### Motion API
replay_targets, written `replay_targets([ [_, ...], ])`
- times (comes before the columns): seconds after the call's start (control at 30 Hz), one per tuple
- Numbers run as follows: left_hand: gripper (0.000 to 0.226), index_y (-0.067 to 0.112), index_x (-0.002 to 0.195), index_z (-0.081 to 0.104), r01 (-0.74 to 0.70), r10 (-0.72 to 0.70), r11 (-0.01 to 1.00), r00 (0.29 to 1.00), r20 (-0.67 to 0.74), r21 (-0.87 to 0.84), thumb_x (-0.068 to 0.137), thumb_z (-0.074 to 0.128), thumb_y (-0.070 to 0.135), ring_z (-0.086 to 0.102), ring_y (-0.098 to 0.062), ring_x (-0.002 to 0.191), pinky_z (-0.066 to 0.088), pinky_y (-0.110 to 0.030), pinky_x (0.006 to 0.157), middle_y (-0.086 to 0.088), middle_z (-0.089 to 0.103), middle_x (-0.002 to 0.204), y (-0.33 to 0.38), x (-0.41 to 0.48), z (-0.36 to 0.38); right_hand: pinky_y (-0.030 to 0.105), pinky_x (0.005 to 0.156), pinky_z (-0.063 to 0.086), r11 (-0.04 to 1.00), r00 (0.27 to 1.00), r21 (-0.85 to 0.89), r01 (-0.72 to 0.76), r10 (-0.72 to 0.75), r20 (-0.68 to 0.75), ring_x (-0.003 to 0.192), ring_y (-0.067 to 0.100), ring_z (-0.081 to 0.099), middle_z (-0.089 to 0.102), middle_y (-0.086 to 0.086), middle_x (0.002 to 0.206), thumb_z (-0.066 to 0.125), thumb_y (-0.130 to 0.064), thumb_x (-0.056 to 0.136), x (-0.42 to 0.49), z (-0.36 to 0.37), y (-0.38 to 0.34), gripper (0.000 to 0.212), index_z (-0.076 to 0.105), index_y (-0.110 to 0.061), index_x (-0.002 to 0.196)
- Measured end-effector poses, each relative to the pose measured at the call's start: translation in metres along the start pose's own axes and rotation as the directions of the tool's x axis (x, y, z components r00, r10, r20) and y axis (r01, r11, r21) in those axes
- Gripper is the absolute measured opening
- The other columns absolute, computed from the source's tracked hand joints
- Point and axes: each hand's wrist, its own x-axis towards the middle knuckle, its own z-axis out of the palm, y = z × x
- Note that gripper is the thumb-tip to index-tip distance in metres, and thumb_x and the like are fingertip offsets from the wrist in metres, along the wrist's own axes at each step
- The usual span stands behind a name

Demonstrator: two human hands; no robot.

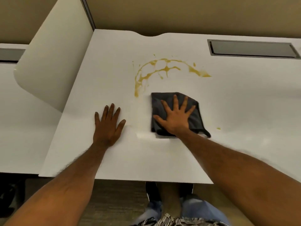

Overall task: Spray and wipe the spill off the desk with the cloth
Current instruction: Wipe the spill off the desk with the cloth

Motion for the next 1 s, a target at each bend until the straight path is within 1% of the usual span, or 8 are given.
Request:
replay_targets([
  [0.13, 0.071, 0.022, 0.154, 0.025, -0.008, 0.008, 1.0, 1.0, -0.014, -0.018, 0.095, 0.011, 0.059, 0.01, -0.026, 0.152, 0.003, -0.058, 0.12, -0.005, 0.015, 0.165, 0.001, 0.0, -0.002, 0.078, 0.102, -0.012, 0.959, 0.96, -0.053, 0.279, -0.28, -0.013, 0.144, 0.048, -0.02, -0.002, 0.009, 0.165, 0.014, -0.09, 0.075, -0.035, 0.014, -0.062, 0.086, 0.017, -0.047, 0.15],
  [0.23, 0.075, 0.021, 0.154, 0.024, -0.005, 0.005, 1.0, 1.0, -0.007, 0.002, 0.093, 0.009, 0.062, 0.009, -0.026, 0.152, 0.003, -0.059, 0.12, -0.006, 0.014, 0.165, 0.001, 0.001, -0.003, 0.078, 0.105, -0.006, 0.91, 0.906, -0.053, 0.411, -0.415, -0.089, 0.148, 0.042, -0.015, 0.003, 0.003, 0.166, 0.026, -0.085, 0.08, -0.072, 0.029, -0.03, 0.076, 0.021, -0.052, 0.148],
  [0.3, 0.078, 0.021, 0.155, 0.023, 0.006, -0.006, 1.0, 1.0, 0.01, 0.008, 0.092, 0.01, 0.064, 0.006, -0.024, 0.153, 0.001, -0.058, 0.12, -0.005, 0.011, 0.166, 0.002, 0.0, -0.003, 0.078, 0.106, -0.004, 0.92, 0.911, -0.053, 0.389, -0.392, -0.128, 0.149, 0.039, -0.012, 0.003, -0.001, 0.166, 0.028, -0.085, 0.082, -0.085, 0.031, 0.017, 0.074, 0.019, -0.053, 0.148],
  [0.4, 0.085, 0.02, 0.156, 0.017, 0.024, -0.026, 0.999, 0.998, 0.053, 0.034, 0.088, 0.007, 0.07, -0.001, -0.024, 0.153, -0.003, -0.057, 0.12, -0.004, 0.003, 0.166, 0.006, 0.001, -0.004, 0.078, 0.106, -0.002, 0.965, 0.962, -0.041, 0.26, -0.263, -0.075, 0.149, 0.038, -0.013, 0.002, -0.002, 0.166, 0.023, -0.087, 0.08, -0.071, 0.017, 0.066, 0.075, 0.017, -0.055, 0.148],
  [0.57, 0.094, 0.015, 0.156, 0.009, 0.083, -0.089, 0.995, 0.991, 0.104, 0.061, 0.083, 0.002, 0.073, -0.007, -0.035, 0.151, -0.005, -0.063, 0.117, -0.017, -0.003, 0.165, 0.034, -0.002, -0.001, 0.078, 0.101, -0.016, 0.998, 0.999, -0.024, 0.051, -0.051, 0.015, 0.144, 0.047, -0.022, -0.01, 0.006, 0.165, 0.013, -0.092, 0.071, -0.019, -0.002, 0.024, 0.092, 0.009, -0.048, 0.151],
  [0.7, 0.088, 0.014, 0.152, 0.03, 0.136, -0.136, 0.991, 0.991, 0.015, -0.006, 0.086, 0.009, 0.069, 0.008, -0.043, 0.15, 0.003, -0.066, 0.116, -0.024, 0.016, 0.161, 0.062, -0.005, 0.005, 0.079, 0.102, -0.007, 0.958, 0.958, -0.023, 0.285, -0.285, -0.026, 0.145, 0.045, -0.022, -0.003, 0.008, 0.165, 0.023, -0.092, 0.071, -0.056, 0.014, -0.015, 0.091, 0.017, -0.049, 0.15],
  [0.8, 0.084, 0.015, 0.149, 0.035, 0.169, -0.169, 0.985, 0.986, -0.009, -0.018, 0.088, 0.014, 0.069, 0.013, -0.042, 0.149, 0.006, -0.065, 0.116, -0.023, 0.021, 0.16, 0.066, -0.004, 0.007, 0.08, 0.103, -0.001, 0.938, 0.931, -0.032, 0.344, -0.346, -0.116, 0.148, 0.041, -0.014, -0.001, 0.001, 0.166, 0.031, -0.088, 0.076, -0.101, 0.03, 0.031, 0.083, 0.016, -0.052, 0.149],
  [1.0, 0.085, 0.009, 0.148, 0.036, 0.136, -0.136, 0.99, 0.99, 0.018, 0.041, 0.089, 0.017, 0.067, 0.017, -0.047, 0.147, 0.009, -0.069, 0.113, -0.028, 0.022, 0.158, 0.074, -0.006, 0.003, 0.077, 0.105, -0.009, 1.0, 0.999, -0.021, 0.002, -0.003, -0.043, 0.147, 0.04, -0.018, -0.003, -0.002, 0.166, 0.021, -0.09, 0.075, -0.076, 0.008, 0.121, 0.083, 0.013, -0.053, 0.149],
])
